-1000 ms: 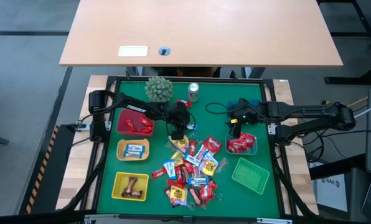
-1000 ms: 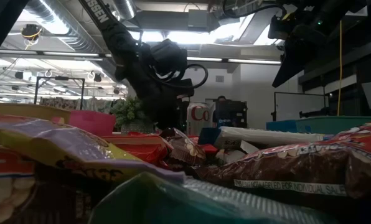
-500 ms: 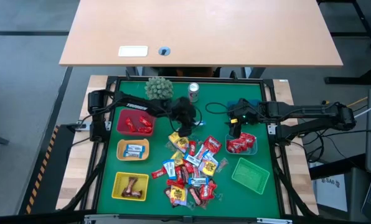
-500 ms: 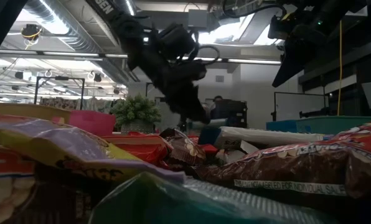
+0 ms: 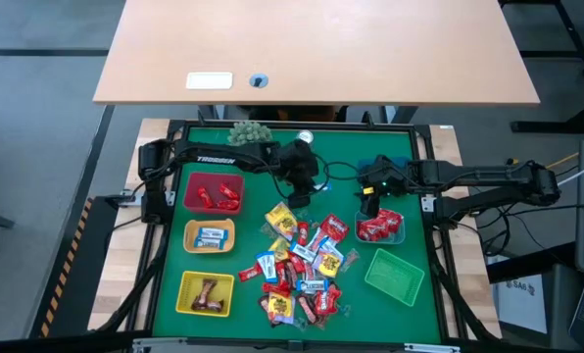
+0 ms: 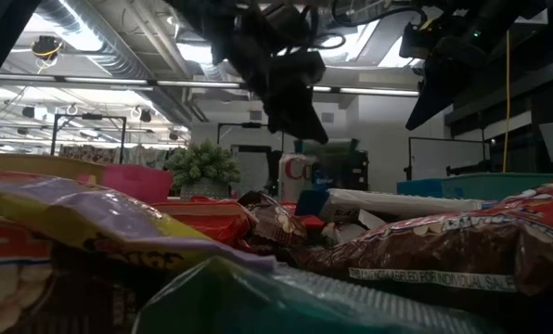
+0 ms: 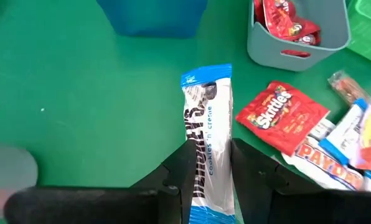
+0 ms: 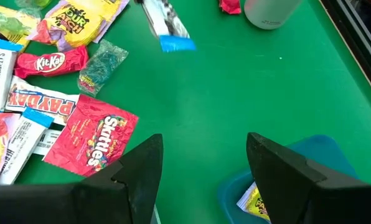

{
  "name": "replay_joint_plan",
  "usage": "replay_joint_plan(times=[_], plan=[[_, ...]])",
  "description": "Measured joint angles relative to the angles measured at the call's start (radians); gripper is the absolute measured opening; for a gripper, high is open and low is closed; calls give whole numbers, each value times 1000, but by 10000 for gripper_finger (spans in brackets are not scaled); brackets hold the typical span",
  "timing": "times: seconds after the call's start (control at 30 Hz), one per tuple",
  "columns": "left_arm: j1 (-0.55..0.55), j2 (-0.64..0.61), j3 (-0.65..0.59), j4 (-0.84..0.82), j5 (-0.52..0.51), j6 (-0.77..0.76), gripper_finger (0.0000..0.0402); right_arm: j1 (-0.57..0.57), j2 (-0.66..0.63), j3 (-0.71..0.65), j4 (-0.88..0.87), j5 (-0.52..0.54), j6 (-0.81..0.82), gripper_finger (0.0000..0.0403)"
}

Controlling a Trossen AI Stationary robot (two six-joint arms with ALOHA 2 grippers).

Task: Sort candy
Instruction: Put the white chocolate bar into the orange bin

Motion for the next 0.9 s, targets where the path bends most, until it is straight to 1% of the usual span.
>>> replay_joint_plan(times=[0.2,0.4,0.53,0.73,0.9], plan=[[-12,0,123,-247,-1,-3,86,0,0,0,-4,0,0,231],[-53,0,220,-488,-1,-26,86,0,0,0,-37,0,0,231],[-86,-1,258,-595,-2,-34,86,0,0,0,-48,0,0,231],[-128,-2,261,-707,-7,-98,86,0,0,0,-51,0,0,231],[-166,-2,261,-763,-11,-106,86,0,0,0,-51,0,0,231]])
